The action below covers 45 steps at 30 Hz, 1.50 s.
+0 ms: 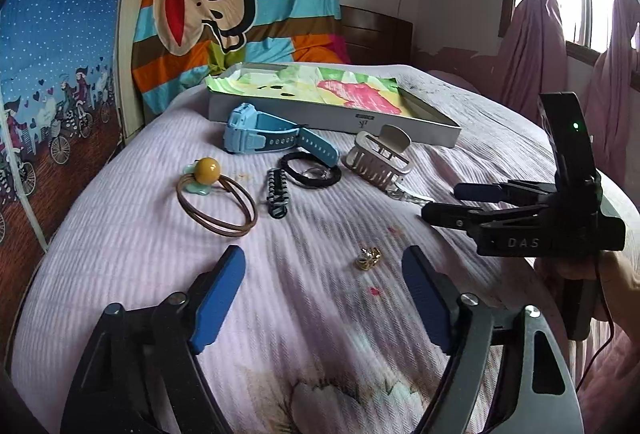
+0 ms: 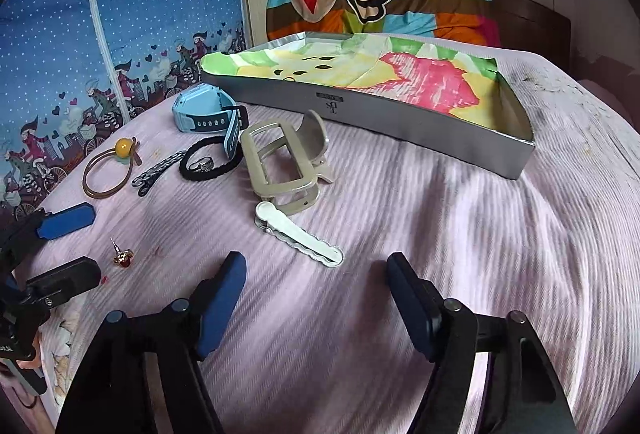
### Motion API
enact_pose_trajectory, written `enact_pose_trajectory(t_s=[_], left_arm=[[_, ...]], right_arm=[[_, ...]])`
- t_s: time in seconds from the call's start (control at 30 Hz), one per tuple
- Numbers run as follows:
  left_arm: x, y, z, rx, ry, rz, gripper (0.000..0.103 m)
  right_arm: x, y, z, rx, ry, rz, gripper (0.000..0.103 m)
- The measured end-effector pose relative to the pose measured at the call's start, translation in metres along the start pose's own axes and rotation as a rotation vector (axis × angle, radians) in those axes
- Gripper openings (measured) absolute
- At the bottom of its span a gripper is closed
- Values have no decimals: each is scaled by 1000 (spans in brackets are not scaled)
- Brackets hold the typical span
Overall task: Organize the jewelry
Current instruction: 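Grasp a second gold earring with the left tool while the right tool grasps the white hair clip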
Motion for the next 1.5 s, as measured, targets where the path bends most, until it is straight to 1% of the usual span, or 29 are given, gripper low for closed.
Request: enact_pose_trajectory(t_s=[0.03, 0.07, 0.1, 0.13, 0.23, 0.3, 0.33, 0.4, 0.47, 0.5, 0.57, 0.63, 0.67, 0.7, 0.77, 0.83, 0.9, 1.03, 1.27, 1.4, 1.5], left_arm=[[2, -3, 1, -8, -10, 8, 63], [4, -5, 2, -17, -18, 19, 56], [6, -8, 4, -25, -26, 28, 51], [8, -10, 4, -29, -33, 33, 49], [13, -16, 5, -43, -43, 56, 40], [13, -20, 5, -61, -38, 61, 30], [13, -23, 4, -70, -35, 59, 28], [11, -28, 4, -88, -22, 52, 20], [9, -33, 5, -98, -2, 52, 14], [8, -33, 6, -100, 8, 55, 12], [4, -34, 7, -99, 30, 62, 11], [2, -33, 7, -98, 42, 69, 11], [1, -33, 7, -97, 42, 68, 11], [2, -33, 7, -96, 40, 64, 11], [2, -33, 7, -95, 35, 58, 11], [2, -33, 6, -96, 37, 53, 11], [3, -35, 6, -97, 37, 45, 11], [3, -35, 5, -96, 39, 40, 10], [2, -30, -1, -84, 57, 23, 10], [2, -23, -10, -57, 60, 14, 10], [1, -17, -20, -30, 68, 8, 10]], right_arm=[[-1, -1, -1, -1, 6, -3, 67], [-2, -3, -2, -1, 10, -8, 65], [-2, -4, -4, 0, 11, -11, 64], [-1, -5, -5, 1, 11, -14, 64], [2, -10, -8, -5, 10, -24, 61], [3, -14, -10, -11, 11, -35, 59], [3, -16, -11, -14, 12, -43, 59], [3, -19, -11, -21, 6, -64, 55], [2, -21, -10, -29, 0, -80, 51], [1, -22, -10, -31, 0, -85, 48], [-2, -22, -9, -34, 5, -100, 41], [-5, -22, -8, -38, 13, -98, 41], [-6, -22, -8, -41, 17, -98, 39], [-9, -22, -7, -42, 19, -103, 32], [-11, -22, -6, -46, 15, -119, 26], [-13, -21, -5, -48, 16, -120, 23], [-16, -21, -4, -50, 20, -121, 18], [-20, -19, -2, -48, 6, -127, 13], [-21, -8, 0, -5, -50, -151, 13], [-28, 2, -2, 24, -61, -184, 13], [-35, 11, -7, 57, -52, -193, 13]])
Point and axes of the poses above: each gripper's, at about its wrist camera, not at the fingertips, and y roughly against the way its jaws point, x to its right, z to its underside, the point moved 8 cm from there along -y, roughly the way its jaws point, and after that the axes turned 8 degrees about -z, right-handed, at the moved point
